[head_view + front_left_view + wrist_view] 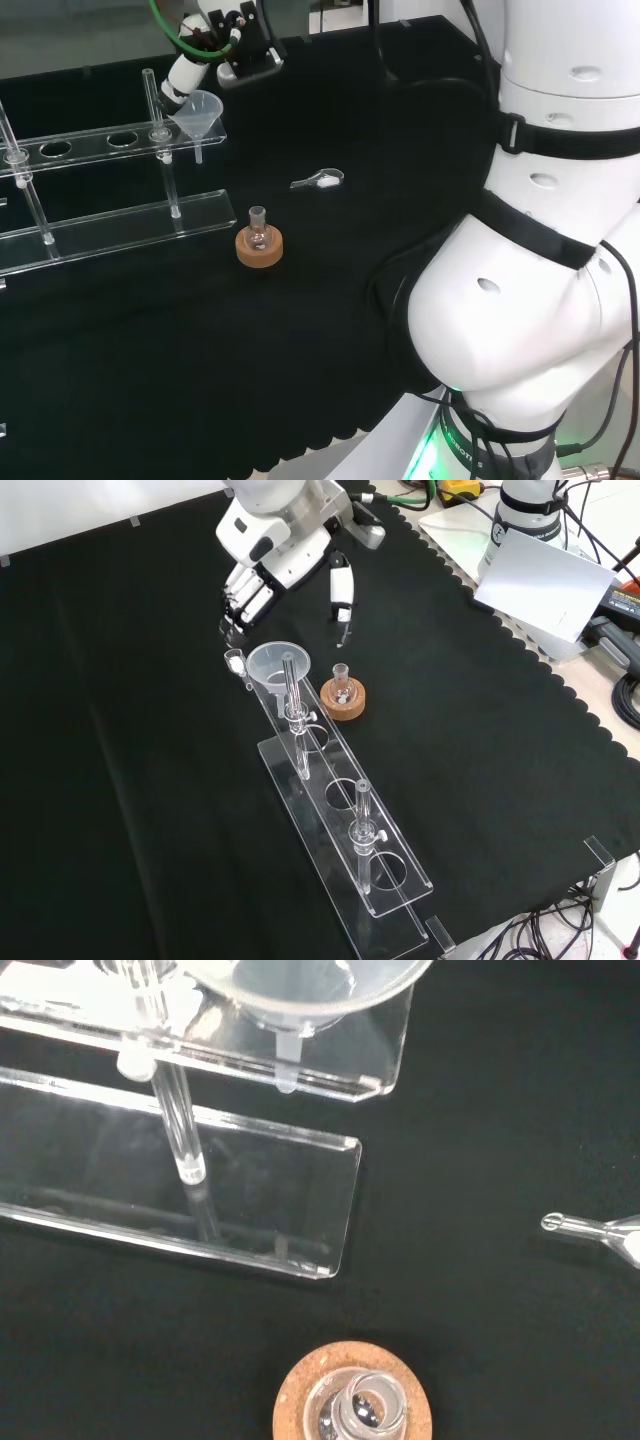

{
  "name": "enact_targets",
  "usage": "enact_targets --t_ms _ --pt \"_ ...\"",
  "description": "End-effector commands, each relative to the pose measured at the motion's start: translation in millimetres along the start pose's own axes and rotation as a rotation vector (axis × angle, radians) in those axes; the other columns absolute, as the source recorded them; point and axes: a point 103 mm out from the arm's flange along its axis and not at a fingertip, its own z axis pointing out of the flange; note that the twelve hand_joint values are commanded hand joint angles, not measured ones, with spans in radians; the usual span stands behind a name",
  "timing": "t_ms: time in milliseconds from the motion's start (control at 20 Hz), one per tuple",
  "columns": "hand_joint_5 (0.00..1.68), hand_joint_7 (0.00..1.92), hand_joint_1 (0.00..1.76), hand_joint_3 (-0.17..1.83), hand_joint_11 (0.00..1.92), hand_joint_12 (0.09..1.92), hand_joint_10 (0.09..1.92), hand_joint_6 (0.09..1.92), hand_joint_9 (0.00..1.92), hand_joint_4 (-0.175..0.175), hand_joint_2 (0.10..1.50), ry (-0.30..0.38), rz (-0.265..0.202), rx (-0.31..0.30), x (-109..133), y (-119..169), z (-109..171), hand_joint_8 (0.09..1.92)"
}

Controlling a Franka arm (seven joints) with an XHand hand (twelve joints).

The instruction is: Pick up the funnel from the transparent funnel stand.

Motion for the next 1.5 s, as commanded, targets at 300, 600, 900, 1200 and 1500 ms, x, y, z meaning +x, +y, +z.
enact_targets --t_ms 300,600,900,1200,1500 --pt "0.06 0.00 0.63 0.13 0.30 1.51 0.90 0.09 0.13 -0.082 0.71 -0.032 -0.033 0.038 2 12 9 0.46" --pt "0.07 0.00 0.63 0.14 0.33 1.51 0.91 0.09 0.14 -0.088 0.72 -0.038 -0.016 0.045 6 19 13 0.47" --pt "0.08 0.00 0.64 0.14 0.34 1.51 0.91 0.09 0.15 -0.090 0.72 -0.034 0.001 0.064 -8 23 19 0.48" --pt "0.08 0.00 0.66 0.14 0.35 1.50 0.91 0.09 0.15 -0.091 0.72 -0.043 0.001 0.078 3 34 22 0.49" --pt "0.09 0.00 0.66 0.15 0.35 1.50 0.91 0.09 0.16 -0.092 0.73 -0.046 -0.001 0.078 5 41 28 0.51"
